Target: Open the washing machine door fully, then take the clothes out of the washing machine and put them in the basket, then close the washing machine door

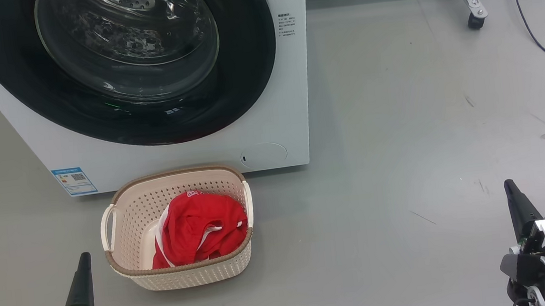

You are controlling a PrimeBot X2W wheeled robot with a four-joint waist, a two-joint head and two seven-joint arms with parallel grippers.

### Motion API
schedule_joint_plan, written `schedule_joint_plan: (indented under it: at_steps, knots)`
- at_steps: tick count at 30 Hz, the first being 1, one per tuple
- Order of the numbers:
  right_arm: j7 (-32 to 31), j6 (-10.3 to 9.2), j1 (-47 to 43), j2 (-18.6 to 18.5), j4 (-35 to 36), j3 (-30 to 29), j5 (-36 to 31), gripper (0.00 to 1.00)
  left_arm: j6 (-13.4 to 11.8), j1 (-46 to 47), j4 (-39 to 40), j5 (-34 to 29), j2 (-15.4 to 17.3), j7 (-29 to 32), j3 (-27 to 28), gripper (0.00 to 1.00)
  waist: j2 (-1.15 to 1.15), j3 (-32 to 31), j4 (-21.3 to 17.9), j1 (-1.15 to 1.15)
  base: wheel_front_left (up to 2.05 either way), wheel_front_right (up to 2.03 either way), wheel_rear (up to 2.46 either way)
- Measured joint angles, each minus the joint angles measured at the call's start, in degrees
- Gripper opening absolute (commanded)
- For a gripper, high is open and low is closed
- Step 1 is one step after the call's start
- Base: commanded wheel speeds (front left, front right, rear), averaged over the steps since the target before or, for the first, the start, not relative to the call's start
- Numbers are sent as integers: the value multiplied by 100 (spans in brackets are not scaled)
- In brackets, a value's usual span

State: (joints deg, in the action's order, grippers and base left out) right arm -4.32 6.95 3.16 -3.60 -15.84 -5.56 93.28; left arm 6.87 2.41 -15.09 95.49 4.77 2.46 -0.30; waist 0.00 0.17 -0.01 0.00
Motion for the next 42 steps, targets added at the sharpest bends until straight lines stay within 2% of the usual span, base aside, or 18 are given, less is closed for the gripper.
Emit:
schedule_joint_plan:
  at_steps: [42]
  knots:
    - [-42,0,14,3,-27,-15,0,0,1,62,-75,0,0,2,20,0,0,-2,1,0,0,0,0]
